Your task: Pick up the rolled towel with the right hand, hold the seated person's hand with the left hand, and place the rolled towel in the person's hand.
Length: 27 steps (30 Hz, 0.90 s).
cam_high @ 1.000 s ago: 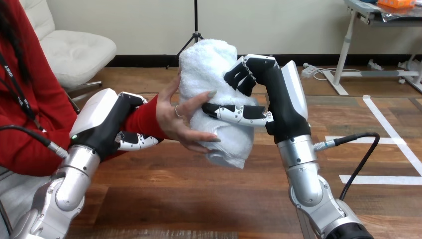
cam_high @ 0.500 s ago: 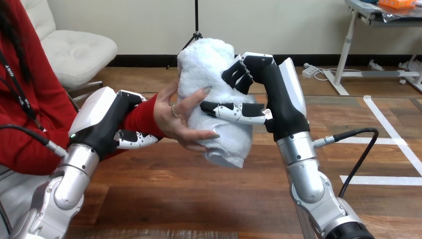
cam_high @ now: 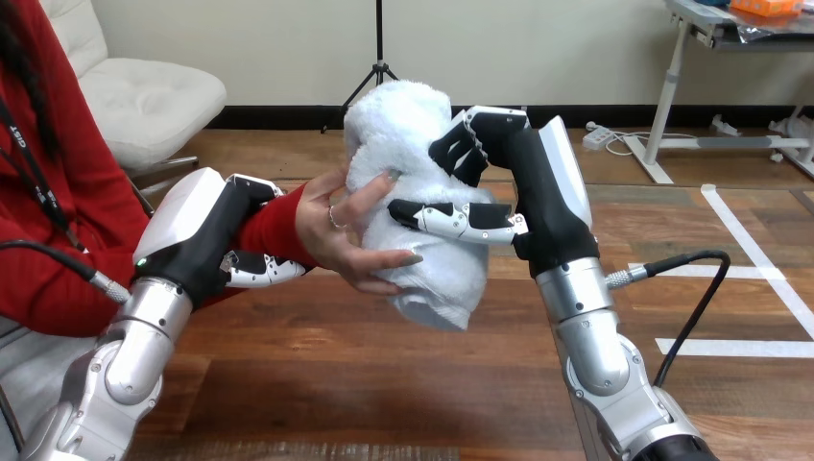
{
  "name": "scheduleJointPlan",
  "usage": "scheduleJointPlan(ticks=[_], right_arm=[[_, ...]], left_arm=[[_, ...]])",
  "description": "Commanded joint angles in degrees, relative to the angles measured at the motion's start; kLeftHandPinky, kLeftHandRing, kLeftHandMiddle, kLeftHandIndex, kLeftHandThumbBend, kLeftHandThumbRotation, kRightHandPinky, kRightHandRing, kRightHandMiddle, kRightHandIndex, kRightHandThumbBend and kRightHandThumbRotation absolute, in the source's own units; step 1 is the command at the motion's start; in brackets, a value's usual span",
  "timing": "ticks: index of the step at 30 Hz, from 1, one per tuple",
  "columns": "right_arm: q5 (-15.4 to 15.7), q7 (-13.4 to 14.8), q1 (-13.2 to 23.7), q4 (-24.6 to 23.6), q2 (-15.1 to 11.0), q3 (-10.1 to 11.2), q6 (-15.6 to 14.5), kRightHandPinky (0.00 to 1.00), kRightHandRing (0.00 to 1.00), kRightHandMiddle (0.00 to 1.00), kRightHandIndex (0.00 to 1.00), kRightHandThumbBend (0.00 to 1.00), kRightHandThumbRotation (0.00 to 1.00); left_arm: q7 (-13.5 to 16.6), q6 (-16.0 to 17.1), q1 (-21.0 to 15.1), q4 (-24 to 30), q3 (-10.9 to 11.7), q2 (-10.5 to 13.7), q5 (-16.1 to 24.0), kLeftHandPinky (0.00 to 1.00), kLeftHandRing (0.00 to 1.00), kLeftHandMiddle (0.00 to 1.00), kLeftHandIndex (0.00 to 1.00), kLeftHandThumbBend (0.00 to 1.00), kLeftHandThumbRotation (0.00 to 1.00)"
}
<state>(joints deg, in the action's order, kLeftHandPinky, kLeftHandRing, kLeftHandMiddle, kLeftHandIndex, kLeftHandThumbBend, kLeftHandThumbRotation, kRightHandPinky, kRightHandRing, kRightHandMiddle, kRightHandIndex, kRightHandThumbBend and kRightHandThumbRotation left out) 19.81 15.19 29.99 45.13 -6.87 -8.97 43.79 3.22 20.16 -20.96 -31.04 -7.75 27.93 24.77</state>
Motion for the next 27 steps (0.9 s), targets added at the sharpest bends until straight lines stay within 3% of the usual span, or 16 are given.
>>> scheduleJointPlan(ticks=[1, 17, 27], right_arm=[[-0.21, -1.81, 1.02, -4.27, 1.57, -1.30, 0.71, 0.24, 0.29, 0.33, 0.37, 0.77, 0.00], [-0.26, -2.49, 0.44, -5.27, 1.21, -1.13, 0.11, 0.25, 0.30, 0.34, 0.37, 0.78, 0.00], [-0.86, -3.66, -0.42, -7.07, 1.16, -0.88, -1.90, 0.25, 0.30, 0.34, 0.37, 0.77, 0.00]], left_arm=[[1.08, 0.65, -6.13, 4.47, 2.37, -2.17, -2.99, 0.22, 0.28, 0.35, 0.39, 0.45, 0.00], [0.63, 0.55, -5.78, 5.03, 2.45, -2.47, -3.45, 0.22, 0.28, 0.36, 0.39, 0.46, 0.00], [0.84, 0.17, -5.69, 5.32, 2.34, -2.67, -3.11, 0.22, 0.28, 0.36, 0.39, 0.46, 0.00]])
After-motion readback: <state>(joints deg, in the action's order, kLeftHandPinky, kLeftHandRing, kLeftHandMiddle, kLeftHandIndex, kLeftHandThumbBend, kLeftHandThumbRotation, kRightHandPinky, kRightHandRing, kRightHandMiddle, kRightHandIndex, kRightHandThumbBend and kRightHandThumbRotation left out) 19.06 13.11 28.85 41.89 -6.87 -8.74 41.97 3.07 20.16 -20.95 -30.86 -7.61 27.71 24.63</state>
